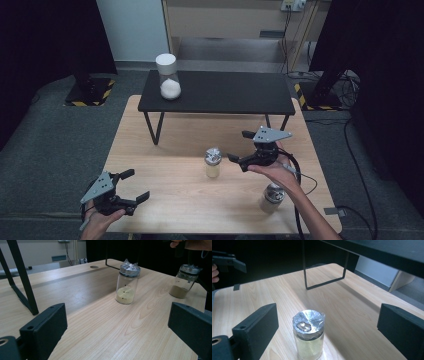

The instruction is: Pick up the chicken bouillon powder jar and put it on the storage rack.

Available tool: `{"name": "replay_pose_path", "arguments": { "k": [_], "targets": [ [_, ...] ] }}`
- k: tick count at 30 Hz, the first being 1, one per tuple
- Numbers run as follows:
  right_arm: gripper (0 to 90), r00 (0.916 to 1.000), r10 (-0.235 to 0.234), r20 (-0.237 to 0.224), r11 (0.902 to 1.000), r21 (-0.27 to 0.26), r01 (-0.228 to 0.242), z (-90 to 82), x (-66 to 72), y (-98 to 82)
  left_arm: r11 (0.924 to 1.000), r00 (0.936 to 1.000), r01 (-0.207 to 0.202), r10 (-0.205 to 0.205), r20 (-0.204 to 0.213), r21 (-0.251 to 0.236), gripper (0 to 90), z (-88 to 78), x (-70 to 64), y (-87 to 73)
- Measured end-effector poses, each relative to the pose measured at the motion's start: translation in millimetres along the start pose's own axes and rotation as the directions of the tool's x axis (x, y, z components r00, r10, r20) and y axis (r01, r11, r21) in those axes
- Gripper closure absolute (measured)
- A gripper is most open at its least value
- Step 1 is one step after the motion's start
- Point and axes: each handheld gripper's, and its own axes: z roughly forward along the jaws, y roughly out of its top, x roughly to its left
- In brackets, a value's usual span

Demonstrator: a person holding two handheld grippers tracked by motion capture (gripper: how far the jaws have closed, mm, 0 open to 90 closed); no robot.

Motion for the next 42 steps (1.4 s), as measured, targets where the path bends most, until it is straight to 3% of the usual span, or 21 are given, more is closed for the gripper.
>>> {"name": "replay_pose_path", "arguments": {
  "k": [22,35,42],
  "targets": [
    [4.8,0.9978,0.005,-0.067,0.993,0.118,0.003,44.4,-11.5,8.4,1.0,1.0,-0.002,0.002,-0.002,-0.002,1.3,-1.0,0.2,-0.1],
    [7.3,0.994,0.007,-0.109,0.9763,0.216,0.017,74.0,-14.8,16.4,1.0,1.0,-0.003,0.003,-0.002,-0.005,1.3,-1.6,0.3,-0.3],
    [10.9,0.9919,0.005,-0.127,0.9608,0.276,0.03,87.4,-14.2,20.5,1.0,1.0,-0.003,0.003,-0.004,-0.006,1.2,-2.1,0.5,-0.5]
  ]
}}
